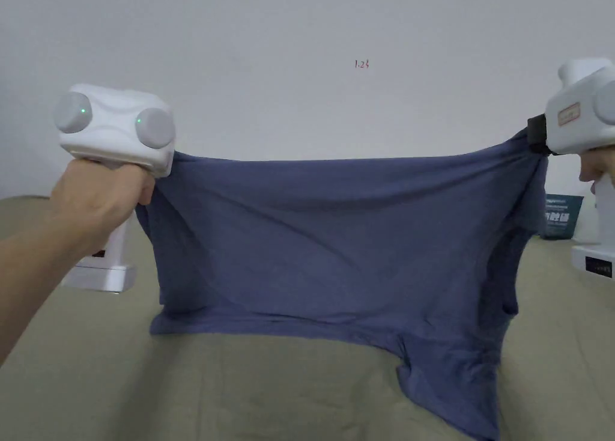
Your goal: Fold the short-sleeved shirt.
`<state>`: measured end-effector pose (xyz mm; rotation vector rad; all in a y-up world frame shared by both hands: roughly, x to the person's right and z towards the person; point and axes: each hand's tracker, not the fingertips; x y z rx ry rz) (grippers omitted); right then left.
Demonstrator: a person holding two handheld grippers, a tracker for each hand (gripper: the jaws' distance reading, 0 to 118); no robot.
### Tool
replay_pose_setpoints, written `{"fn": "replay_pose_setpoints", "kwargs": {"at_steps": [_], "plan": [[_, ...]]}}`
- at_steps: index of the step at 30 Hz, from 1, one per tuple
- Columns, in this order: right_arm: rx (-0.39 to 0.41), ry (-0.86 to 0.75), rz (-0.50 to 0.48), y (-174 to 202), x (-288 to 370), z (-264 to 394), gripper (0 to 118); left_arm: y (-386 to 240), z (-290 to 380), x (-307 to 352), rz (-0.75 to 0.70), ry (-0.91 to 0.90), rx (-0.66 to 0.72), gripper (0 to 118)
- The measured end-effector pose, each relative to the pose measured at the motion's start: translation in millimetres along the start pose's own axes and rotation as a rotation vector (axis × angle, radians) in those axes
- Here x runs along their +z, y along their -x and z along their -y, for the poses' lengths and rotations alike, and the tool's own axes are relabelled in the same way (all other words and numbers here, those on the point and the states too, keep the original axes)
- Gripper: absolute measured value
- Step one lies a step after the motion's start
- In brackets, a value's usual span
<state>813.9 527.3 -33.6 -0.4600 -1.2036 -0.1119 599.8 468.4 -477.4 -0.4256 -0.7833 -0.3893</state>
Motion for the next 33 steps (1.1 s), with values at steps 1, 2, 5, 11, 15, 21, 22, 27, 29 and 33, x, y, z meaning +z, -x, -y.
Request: {"fn": "replay_pose_setpoints", "kwargs": {"at_steps": [1,2,5,11,15,21,22,27,29,33], "plan": [[-0.008,0.002,-0.013,-1,5,11,1,1,10,0,0.017,0.018,0.002,0],[0.0,0.012,-0.029,-1,11,23,1,2,22,3,0.025,0.021,0.014,0],[0.013,0.059,-0.034,-1,33,65,1,9,60,16,0.053,0.058,0.006,0],[-0.009,0.141,-0.097,-9,104,153,1,35,144,64,0.089,0.124,-0.004,0],[-0.058,0.189,-0.117,-15,159,213,1,56,206,111,0.116,0.151,-0.007,0],[-0.12,0.225,-0.168,-23,232,306,1,79,291,179,0.136,0.208,-0.027,0],[-0.119,0.247,-0.153,-24,233,322,1,81,301,184,0.141,0.213,-0.01,0],[-0.163,0.288,-0.169,-35,273,380,1,98,367,225,0.16,0.269,0.005,0],[-0.161,0.309,-0.176,-41,287,397,1,108,385,237,0.17,0.277,0.034,0],[-0.166,0.327,-0.198,-46,315,427,1,125,413,261,0.189,0.286,0.076,0]]}}
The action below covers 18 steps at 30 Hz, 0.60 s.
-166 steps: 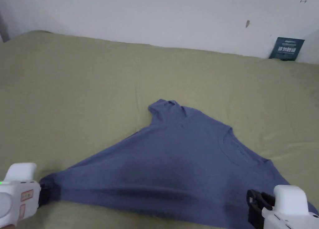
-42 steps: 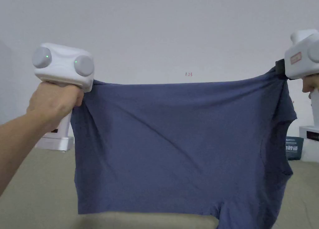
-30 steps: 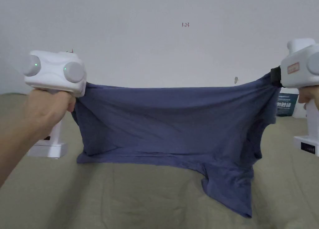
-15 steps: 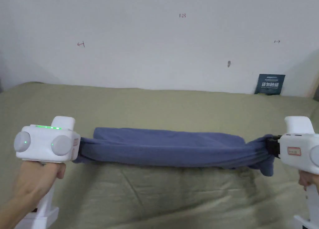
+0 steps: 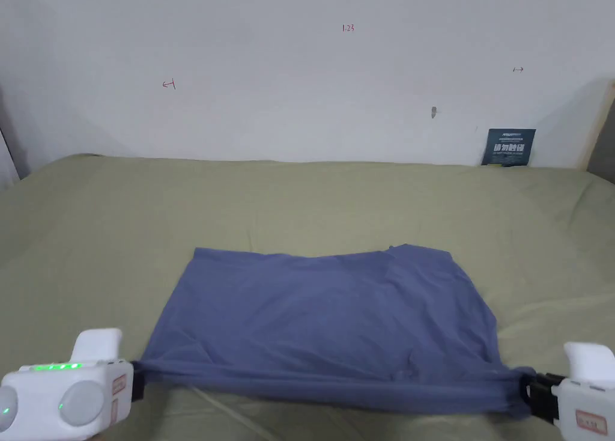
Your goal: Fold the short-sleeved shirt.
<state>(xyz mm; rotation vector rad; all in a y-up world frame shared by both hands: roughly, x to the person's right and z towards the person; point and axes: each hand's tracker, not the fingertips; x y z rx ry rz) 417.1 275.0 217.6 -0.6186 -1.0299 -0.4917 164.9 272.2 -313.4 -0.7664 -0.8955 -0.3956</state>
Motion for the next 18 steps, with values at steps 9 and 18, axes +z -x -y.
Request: {"fn": "replay_pose_setpoints", "kwargs": {"at_steps": [9,18], "plan": [[0.008,0.057,0.004,0,22,49,1,12,40,30,0.038,0.007,0.014,0],[-0.028,0.058,0.003,-2,15,57,5,12,53,24,0.062,0.02,0.006,6]]}}
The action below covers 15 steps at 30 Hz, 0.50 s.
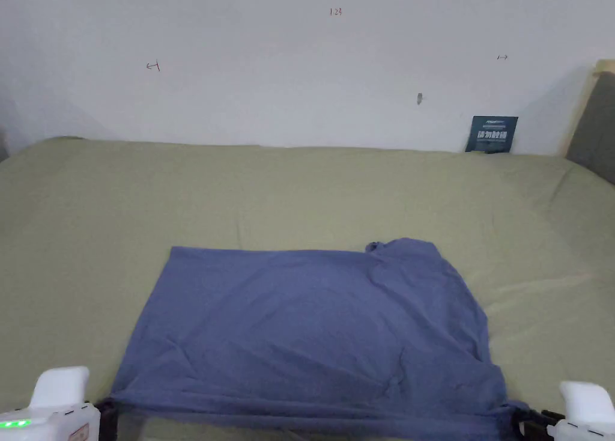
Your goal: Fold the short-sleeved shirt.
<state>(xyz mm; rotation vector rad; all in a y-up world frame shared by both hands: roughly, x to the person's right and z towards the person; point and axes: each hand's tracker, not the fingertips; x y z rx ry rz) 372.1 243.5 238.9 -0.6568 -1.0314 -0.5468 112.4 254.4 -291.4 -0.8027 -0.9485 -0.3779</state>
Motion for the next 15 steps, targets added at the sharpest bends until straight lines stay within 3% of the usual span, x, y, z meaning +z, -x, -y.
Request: {"fn": "replay_pose_setpoints", "kwargs": {"at_steps": [1,2,3,4,5,12,14,15], "plan": [[-0.006,-0.007,0.013,0,1,0,22,0,2,0,0.011,-0.002,0.008,22],[-0.011,-0.015,0.044,0,2,0,54,1,3,1,0.0,-0.002,0.01,65],[-0.015,-0.009,0.046,2,3,0,103,2,4,0,-0.017,0.004,0.01,118],[-0.027,-0.025,0.041,1,7,2,117,3,7,7,-0.017,-0.057,0.121,116],[-0.032,-0.094,0.063,0,15,2,118,1,7,16,-0.023,-0.063,0.024,116],[-0.047,-0.073,0.048,0,18,-3,118,5,-7,32,0.016,-0.092,0.051,116],[-0.051,-0.08,0.032,1,23,-1,114,1,-7,36,0.029,-0.098,0.047,112],[-0.054,-0.083,0.012,2,25,-1,96,1,-7,38,0.035,-0.1,0.05,95]]}}
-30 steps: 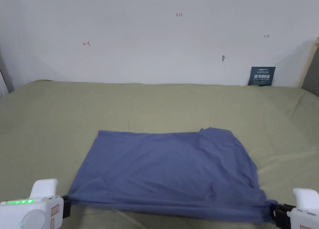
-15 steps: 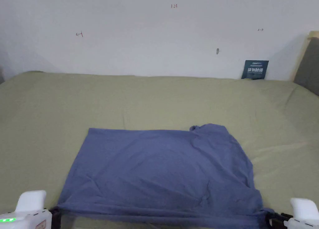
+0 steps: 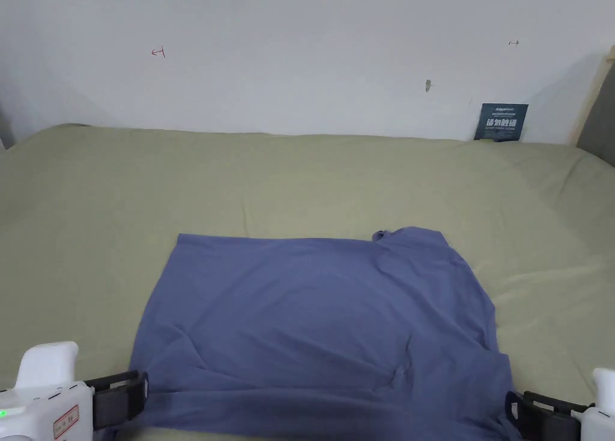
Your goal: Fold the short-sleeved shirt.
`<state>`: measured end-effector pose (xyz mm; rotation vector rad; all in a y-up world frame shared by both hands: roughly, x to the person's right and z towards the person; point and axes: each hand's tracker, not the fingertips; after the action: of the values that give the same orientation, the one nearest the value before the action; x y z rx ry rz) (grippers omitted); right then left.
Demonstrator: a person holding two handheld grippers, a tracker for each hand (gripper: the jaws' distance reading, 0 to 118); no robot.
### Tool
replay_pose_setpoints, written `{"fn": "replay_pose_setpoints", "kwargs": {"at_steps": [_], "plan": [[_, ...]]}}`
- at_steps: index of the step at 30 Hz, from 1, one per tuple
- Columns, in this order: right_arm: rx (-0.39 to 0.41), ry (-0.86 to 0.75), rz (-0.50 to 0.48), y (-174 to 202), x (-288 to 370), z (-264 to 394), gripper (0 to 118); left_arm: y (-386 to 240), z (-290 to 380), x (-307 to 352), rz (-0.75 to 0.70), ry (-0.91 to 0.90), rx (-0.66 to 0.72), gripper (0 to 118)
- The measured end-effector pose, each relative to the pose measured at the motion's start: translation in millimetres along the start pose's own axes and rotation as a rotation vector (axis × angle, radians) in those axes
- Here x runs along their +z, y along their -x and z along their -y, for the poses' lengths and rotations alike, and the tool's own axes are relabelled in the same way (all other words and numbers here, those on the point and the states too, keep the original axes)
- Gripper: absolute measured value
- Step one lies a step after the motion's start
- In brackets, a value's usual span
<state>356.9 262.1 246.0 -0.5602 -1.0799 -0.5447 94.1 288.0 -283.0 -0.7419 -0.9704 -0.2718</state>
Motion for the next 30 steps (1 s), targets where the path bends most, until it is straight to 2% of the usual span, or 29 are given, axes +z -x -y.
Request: {"fn": "replay_pose_setpoints", "kwargs": {"at_steps": [1,2,4,6,11,16,17,18,19,20,21,22,25,26,27,28,29,30], "plan": [[0.002,-0.015,-0.002,2,4,0,52,0,0,4,0.002,-0.019,0.006,55],[0.012,-0.028,0.01,5,7,0,2,3,0,5,0.017,-0.017,0.002,0],[0.05,-0.081,0.084,8,11,2,0,9,4,6,-0.016,-0.08,0.007,0],[0.027,-0.049,0.027,4,12,1,0,13,7,7,-0.02,-0.032,-0.013,0],[0.019,-0.041,0.029,17,26,6,0,36,19,3,-0.057,0.006,0.044,0],[0.017,0.005,-0.001,18,14,12,0,52,27,-15,0.018,0.082,0.086,0],[0.017,0.009,0.005,20,12,13,0,52,28,-20,0.032,0.093,0.098,11],[0.014,0.015,0.004,20,11,13,0,49,28,-25,0.028,0.1,0.093,64],[0.01,0.021,-0.002,21,10,13,0,47,29,-34,0.035,0.142,0.09,112],[-0.001,0.033,-0.018,18,6,15,0,45,35,-41,0.072,0.145,0.145,118],[0.002,0.037,-0.017,17,3,15,0,45,34,-49,0.039,0.145,0.093,115],[0.009,0.041,-0.014,16,2,15,0,44,28,-52,0.031,0.205,0.09,116],[0.013,0.055,-0.019,17,-2,17,0,44,27,-70,0.024,0.238,0.087,114],[0.01,0.061,-0.02,16,-4,17,0,42,26,-77,0.019,0.241,0.088,111],[0.01,0.067,-0.021,15,-5,17,0,40,25,-79,0.014,0.236,0.091,97],[0.01,0.073,-0.021,12,-8,18,0,39,24,-77,0.019,0.235,0.094,76],[0.013,0.076,-0.024,9,-9,18,0,36,22,-74,0.014,0.23,0.088,49],[0.014,0.081,-0.025,7,-10,17,0,30,21,-67,0.01,0.212,0.044,3]]}}
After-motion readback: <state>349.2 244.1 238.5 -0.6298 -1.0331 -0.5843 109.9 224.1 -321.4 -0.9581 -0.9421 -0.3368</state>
